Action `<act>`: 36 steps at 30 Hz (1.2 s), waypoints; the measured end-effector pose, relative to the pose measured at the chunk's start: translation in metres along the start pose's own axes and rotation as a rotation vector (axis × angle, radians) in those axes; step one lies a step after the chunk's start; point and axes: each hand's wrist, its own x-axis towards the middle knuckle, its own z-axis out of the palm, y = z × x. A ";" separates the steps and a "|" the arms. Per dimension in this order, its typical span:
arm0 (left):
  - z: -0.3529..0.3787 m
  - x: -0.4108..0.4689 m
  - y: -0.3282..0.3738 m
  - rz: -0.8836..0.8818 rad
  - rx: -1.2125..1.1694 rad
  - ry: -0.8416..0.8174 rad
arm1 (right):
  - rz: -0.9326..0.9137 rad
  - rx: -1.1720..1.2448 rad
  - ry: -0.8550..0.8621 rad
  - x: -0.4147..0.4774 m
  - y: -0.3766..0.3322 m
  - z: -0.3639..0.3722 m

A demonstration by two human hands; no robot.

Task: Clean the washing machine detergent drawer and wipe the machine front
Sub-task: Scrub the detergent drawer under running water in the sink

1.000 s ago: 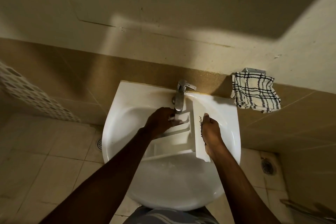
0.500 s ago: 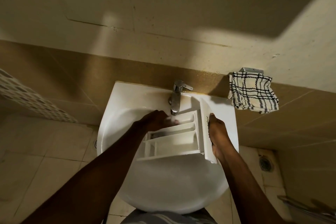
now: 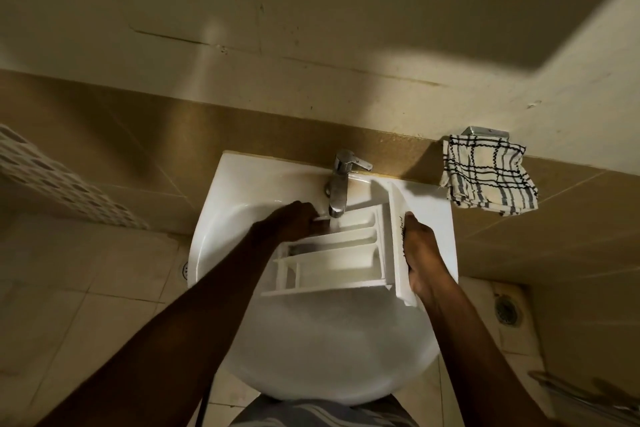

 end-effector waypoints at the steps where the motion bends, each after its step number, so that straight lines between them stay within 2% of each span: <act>1: 0.001 0.000 0.010 0.006 -0.048 0.043 | 0.001 -0.003 -0.015 -0.001 0.002 0.006; 4: 0.012 0.006 0.022 0.070 -0.254 0.086 | 0.015 0.012 -0.059 -0.001 0.009 0.022; 6: 0.014 0.003 0.011 0.034 -0.304 0.051 | 0.024 0.004 -0.061 -0.004 0.008 0.023; 9: 0.012 -0.002 -0.023 -0.035 -0.242 -0.024 | 0.022 -0.019 -0.037 -0.001 0.007 0.011; 12: 0.010 -0.011 -0.031 0.007 -0.167 0.030 | 0.023 -0.016 -0.034 0.005 0.007 0.005; 14: 0.015 -0.013 -0.028 -0.013 -0.246 0.157 | 0.016 -0.018 -0.041 0.006 0.003 0.010; 17: 0.032 -0.018 -0.022 0.007 -0.352 0.463 | 0.013 -0.003 -0.043 0.008 -0.006 0.024; 20: 0.046 -0.028 -0.016 0.087 -0.227 0.737 | 0.006 -0.013 -0.052 0.006 -0.015 0.040; 22: 0.050 -0.031 -0.012 0.126 -0.275 0.708 | -0.006 -0.030 -0.057 0.005 -0.018 0.048; 25: 0.043 -0.031 -0.001 0.151 -0.460 0.545 | -0.025 -0.043 -0.045 0.005 -0.020 0.055; 30: 0.042 -0.022 0.019 0.132 -0.548 0.526 | -0.005 -0.038 -0.050 0.005 -0.022 0.053; 32: 0.040 -0.025 0.008 0.078 -0.509 0.524 | 0.009 -0.027 -0.049 0.005 -0.021 0.053; 36: 0.028 -0.028 -0.023 -0.005 -0.206 0.339 | 0.000 -0.047 -0.044 0.006 -0.017 0.053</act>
